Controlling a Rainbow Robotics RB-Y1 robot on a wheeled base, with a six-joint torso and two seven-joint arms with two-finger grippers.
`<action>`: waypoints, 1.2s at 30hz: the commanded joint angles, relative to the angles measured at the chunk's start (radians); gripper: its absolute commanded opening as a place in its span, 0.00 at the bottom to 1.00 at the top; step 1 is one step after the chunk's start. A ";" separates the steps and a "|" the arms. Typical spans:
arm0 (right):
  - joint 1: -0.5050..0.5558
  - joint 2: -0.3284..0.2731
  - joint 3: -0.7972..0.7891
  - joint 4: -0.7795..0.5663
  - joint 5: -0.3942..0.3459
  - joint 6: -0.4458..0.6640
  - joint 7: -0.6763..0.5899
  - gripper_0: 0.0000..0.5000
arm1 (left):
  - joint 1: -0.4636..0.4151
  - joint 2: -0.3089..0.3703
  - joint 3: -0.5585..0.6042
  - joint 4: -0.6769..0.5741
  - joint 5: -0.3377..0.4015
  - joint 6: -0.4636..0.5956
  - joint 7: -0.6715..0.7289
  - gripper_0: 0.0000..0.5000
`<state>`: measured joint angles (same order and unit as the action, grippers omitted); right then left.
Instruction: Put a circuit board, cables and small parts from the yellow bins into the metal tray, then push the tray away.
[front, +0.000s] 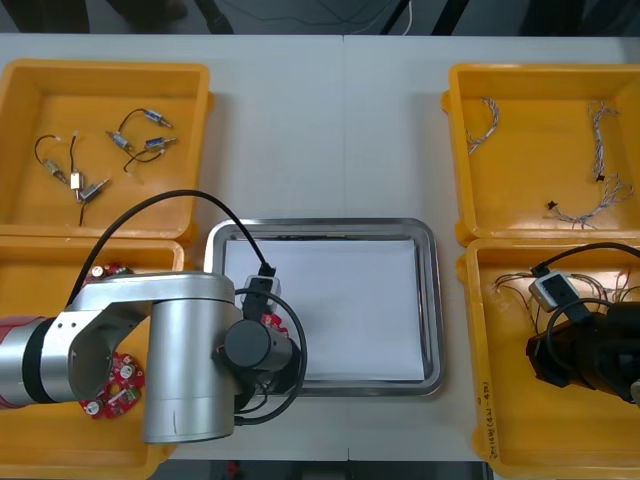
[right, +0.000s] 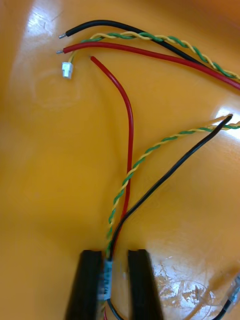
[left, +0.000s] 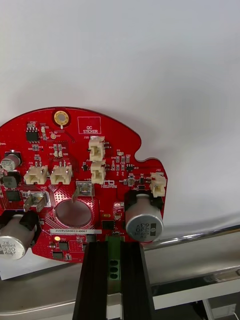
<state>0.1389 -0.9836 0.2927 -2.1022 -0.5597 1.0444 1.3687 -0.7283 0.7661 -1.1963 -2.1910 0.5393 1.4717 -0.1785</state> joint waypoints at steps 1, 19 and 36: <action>0.021 0.003 0.019 -0.007 0.015 -0.009 -0.028 0.00 | -0.037 -0.019 -0.034 -0.009 -0.021 -0.011 0.099 0.00; -0.010 0.002 -0.133 -0.091 -0.029 0.155 0.000 0.00 | -0.039 -0.016 -0.034 -0.009 -0.045 -0.025 0.126 0.87; -0.154 -0.033 -0.463 -0.177 -0.408 0.612 0.001 0.00 | -0.039 -0.011 0.127 -0.009 0.076 -0.004 0.111 1.00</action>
<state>0.0468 -0.9838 -0.1052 -2.2420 -0.9243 1.6172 1.3691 -0.7297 0.7661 -1.1366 -2.1906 0.5884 1.4536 -0.1277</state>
